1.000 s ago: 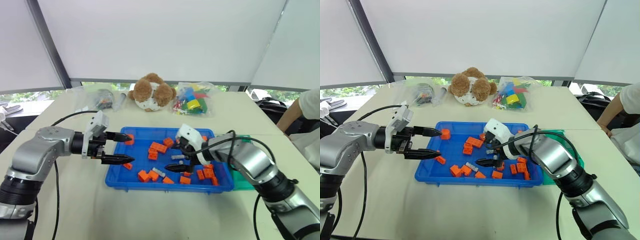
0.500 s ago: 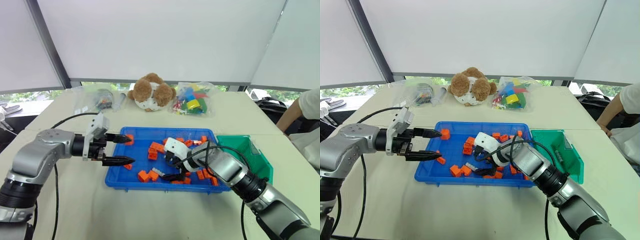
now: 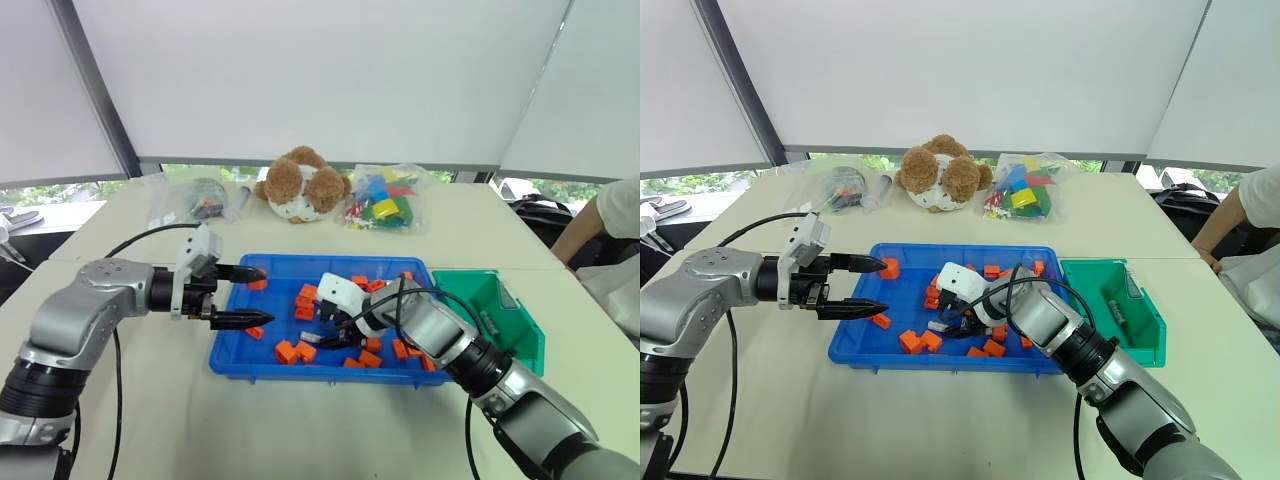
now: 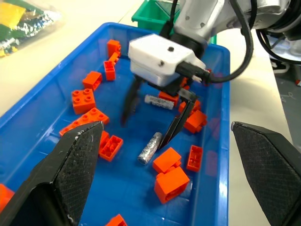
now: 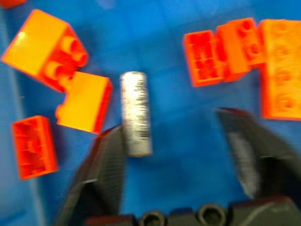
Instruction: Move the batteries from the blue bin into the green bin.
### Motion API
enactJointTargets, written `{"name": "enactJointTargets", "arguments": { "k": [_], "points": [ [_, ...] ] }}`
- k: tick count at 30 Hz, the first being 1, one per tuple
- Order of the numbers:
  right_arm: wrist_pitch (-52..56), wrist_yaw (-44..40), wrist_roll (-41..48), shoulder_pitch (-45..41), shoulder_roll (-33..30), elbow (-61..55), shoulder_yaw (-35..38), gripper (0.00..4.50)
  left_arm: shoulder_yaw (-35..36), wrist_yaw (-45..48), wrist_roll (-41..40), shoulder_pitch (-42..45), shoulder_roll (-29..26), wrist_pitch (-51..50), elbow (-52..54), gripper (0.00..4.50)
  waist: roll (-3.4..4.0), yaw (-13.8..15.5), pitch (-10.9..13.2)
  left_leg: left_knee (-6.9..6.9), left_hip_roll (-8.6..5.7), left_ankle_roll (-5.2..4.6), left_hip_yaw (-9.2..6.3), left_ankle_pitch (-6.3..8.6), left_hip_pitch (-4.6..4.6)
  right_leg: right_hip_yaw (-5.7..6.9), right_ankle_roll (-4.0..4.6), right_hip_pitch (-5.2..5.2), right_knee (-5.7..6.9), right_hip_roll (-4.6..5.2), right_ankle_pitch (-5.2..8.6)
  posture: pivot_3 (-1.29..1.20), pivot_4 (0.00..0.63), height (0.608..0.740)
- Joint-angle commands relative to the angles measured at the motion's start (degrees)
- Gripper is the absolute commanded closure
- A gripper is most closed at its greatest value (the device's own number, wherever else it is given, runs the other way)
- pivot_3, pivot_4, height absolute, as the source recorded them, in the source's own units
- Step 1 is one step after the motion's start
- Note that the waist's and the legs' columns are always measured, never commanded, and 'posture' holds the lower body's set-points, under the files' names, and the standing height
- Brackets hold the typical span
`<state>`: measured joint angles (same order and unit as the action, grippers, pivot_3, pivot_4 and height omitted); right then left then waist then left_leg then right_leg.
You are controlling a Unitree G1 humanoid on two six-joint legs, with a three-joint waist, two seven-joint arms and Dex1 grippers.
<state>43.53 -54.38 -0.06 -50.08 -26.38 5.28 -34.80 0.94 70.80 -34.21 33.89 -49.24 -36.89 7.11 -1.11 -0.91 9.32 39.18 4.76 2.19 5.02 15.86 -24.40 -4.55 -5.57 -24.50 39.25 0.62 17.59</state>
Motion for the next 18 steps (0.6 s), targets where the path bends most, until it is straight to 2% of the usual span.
{"name": "enactJointTargets", "arguments": {
  "k": [1, 3, 7, 12, 15, 18],
  "points": [
    [0.8, -1.6, -0.1, 0.6, -0.1, 0.1, 0.4, 3.43, 1.1, -0.4, 0.3, 0.2, -0.1, 1.2, 1.2, 0.0, 0.0, 0.0, 0.0, 0.0, 0.0, 0.0, 0.0, 0.0, 0.0, 0.0, 0.0, 0.0, 0.0, 0.0, 0.0, 0.0, 0.15, 0.733],
    [0.7, -2.0, -0.3, 0.7, -0.4, -0.1, 0.6, 4.4, 1.1, -0.6, 0.3, 0.2, 0.0, 1.3, 1.3, 0.0, 0.0, 0.0, 0.0, 0.0, 0.0, 0.0, 0.0, 0.0, 0.0, 0.0, 0.0, 0.0, 0.0, 0.0, 0.0, 0.0, 0.15, 0.733],
    [3.6, -2.0, 1.1, 0.1, -1.4, -3.3, 4.2, 4.49, 1.0, -0.8, 0.3, 0.1, 0.1, 1.4, 1.4, 0.0, 0.0, 0.1, 0.0, 0.0, 0.0, 0.0, 0.0, 0.0, 0.0, 0.0, 0.0, 0.0, 0.0, 0.0, 0.0, 0.0, 0.15, 0.733],
    [11.3, -1.4, 5.7, 0.1, -7.7, -15.3, 16.6, 4.49, 0.9, -0.9, 0.2, 0.2, 0.5, 1.4, 1.3, 0.0, 0.02, 0.3, 0.0, 0.0, -0.01, 0.0, 0.01, 0.0, -0.04, 0.0, 0.0, -0.01, -0.02, 0.03, 0.0, 0.0, 0.15, 0.733],
    [16.9, -0.8, 7.7, 1.6, -17.0, -21.1, 28.7, 4.49, 0.4, -0.5, 0.3, 0.7, 1.1, 1.6, 0.6, 0.0, 0.02, 0.6, 0.0, -0.01, -0.02, 0.0, -0.02, 0.0, -0.05, 0.03, 0.0, -0.01, -0.02, 0.03, 0.0, 0.0, 0.15, 0.733],
    [18.0, -0.2, 8.1, 5.5, -25.1, -23.0, 34.4, 4.49, 0.0, 0.1, 0.5, 1.1, 1.5, 1.8, 0.0, 0.0, 0.0, 0.5, 0.0, -0.01, -0.03, -0.01, -0.01, 0.01, -0.06, 0.02, 0.0, 0.01, -0.11, 0.04, 0.0, 0.0, 0.15, 0.733]
  ]
}}
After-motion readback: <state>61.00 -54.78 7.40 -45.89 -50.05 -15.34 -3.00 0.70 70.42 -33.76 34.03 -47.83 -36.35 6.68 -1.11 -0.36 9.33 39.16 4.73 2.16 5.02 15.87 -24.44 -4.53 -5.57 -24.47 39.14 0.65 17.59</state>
